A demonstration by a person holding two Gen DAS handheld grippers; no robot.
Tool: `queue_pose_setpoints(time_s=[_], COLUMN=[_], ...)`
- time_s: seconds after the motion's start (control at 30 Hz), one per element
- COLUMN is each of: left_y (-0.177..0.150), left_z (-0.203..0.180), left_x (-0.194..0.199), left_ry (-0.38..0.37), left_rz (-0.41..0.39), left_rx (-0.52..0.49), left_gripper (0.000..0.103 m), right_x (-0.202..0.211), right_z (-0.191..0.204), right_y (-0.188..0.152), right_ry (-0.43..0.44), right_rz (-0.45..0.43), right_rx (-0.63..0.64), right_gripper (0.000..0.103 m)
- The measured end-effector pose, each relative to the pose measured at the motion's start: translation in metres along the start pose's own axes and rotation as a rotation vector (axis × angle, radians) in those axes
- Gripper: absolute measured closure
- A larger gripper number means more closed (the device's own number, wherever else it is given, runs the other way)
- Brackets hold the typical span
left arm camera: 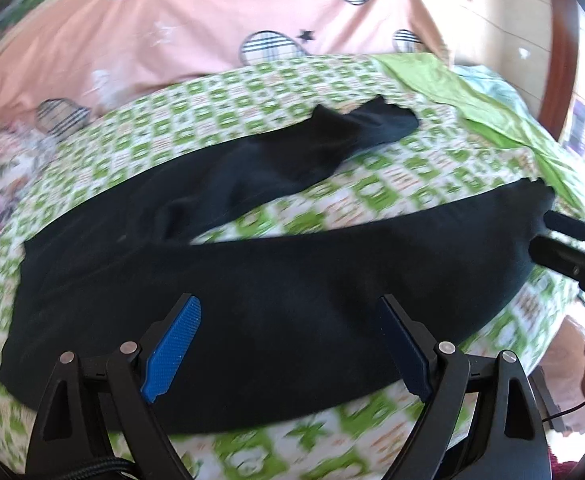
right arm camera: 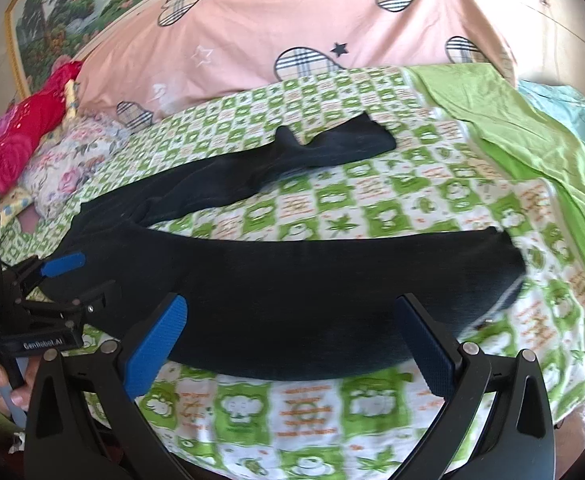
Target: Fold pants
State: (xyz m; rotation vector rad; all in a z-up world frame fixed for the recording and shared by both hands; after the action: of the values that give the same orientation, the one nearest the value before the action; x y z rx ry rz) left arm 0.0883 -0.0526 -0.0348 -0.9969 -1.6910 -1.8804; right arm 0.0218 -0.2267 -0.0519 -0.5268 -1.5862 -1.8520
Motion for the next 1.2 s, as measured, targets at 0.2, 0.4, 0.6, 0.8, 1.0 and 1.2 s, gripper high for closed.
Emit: queue_pose_setpoints(time_s=[0.2, 0.4, 0.6, 0.8, 1.0, 1.2], left_y=[0.027, 0.044, 0.056, 0.056, 0.049, 0.065], left_z=[-0.044, -0.098, -0.148, -0.186, -0.213, -0.222], left_x=[-0.019, -0.050, -0.090, -0.116, -0.110, -0.083], left_ry=[-0.135, -0.267, -0.366, -0.444, -0.499, -0.525], left_rz=[0.041, 0.124, 0.228, 0.321, 0.323, 0.272], left_rx=[-0.105, -0.248, -0.373, -0.473, -0.564, -0.549], left_gripper=[0.013, 0.013, 0.013, 0.013, 0.069, 0.099], right_x=[0.012, 0.020, 0.012, -0.003, -0.005, 0.027], right_z=[-0.043, -0.098, -0.124, -0.135, -0.119, -0.113], right_y=[-0.001, -0.009, -0.005, -0.009, -0.014, 0.016], right_ry=[-0.024, -0.055, 0.004, 0.082, 0.133, 0.108], right_rz=[-0.063, -0.078, -0.102, -0.084, -0.065, -0.122], right_rx=[-0.084, -0.212, -0.267, -0.316, -0.290, -0.238], right_gripper=[0.000, 0.000, 0.020, 0.046, 0.090, 0.093])
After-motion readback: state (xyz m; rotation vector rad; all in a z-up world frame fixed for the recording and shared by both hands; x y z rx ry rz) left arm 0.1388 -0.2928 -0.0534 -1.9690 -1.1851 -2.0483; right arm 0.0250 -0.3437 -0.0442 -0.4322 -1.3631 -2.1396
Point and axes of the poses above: each gripper's, at about its wrist camera, not at the fingertips, and x roughly against the way its jaws point, z to its left, y to its top, the point moved 8 cm from there along -x, roughly the way its jaws point, and after that the axes turned 5 degrees about x, right-handed, at the moved point
